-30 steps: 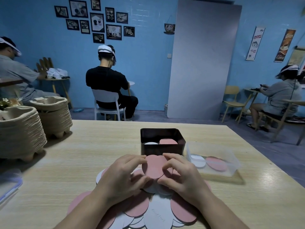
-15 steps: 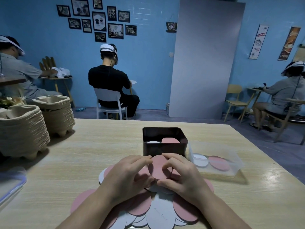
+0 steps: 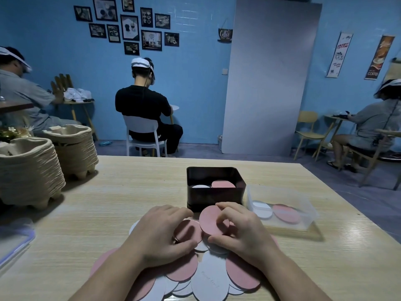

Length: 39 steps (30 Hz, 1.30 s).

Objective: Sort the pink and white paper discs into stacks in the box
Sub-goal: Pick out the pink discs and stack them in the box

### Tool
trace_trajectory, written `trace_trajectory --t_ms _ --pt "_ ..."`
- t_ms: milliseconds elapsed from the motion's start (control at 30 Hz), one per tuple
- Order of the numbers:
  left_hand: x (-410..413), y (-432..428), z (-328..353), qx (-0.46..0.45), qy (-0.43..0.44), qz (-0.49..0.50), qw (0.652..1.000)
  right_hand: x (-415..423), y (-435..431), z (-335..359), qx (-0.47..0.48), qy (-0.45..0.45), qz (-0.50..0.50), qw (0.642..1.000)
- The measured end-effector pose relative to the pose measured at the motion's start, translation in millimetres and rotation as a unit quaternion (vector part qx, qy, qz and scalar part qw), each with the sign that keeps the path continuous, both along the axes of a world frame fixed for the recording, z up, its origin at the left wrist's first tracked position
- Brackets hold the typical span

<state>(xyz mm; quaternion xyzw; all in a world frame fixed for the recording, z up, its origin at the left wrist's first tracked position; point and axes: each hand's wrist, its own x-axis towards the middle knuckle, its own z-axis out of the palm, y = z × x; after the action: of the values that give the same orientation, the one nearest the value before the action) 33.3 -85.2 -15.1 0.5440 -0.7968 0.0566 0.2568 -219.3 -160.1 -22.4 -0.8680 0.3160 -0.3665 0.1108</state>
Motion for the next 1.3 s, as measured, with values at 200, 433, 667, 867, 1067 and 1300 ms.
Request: trace_trajectory --t_ms 200,433,667,867,1067,1300 --pt "-1.1 1.3 0.4 0.027 0.002 0.018 0.999 -1.8 0.3 -1.0 0.011 0.002 0.002 1.000" --pt "-0.4 2.5 7.4 -0.024 0.077 0.020 0.997 -3.2 -1.5 -1.9 0.015 0.008 -0.012 1.000" --pt "-3.0 2.7 7.9 -0.062 0.098 0.025 0.993 -1.7 -1.1 -1.9 0.016 -0.015 -0.021 1.000" --pt "-6.5 0.2 4.2 -0.076 0.091 -0.027 0.993 1.8 0.1 -1.1 0.013 -0.021 -0.011 1.000" --pt "-12.7 -5.5 -0.4 -0.072 0.050 -0.070 0.994 5.9 4.3 0.6 -0.004 0.000 0.033 0.999" --pt "-2.7 -3.4 -2.1 -0.055 0.071 -0.053 0.995 3.1 5.7 5.4 -0.010 -0.016 0.019 1.000"
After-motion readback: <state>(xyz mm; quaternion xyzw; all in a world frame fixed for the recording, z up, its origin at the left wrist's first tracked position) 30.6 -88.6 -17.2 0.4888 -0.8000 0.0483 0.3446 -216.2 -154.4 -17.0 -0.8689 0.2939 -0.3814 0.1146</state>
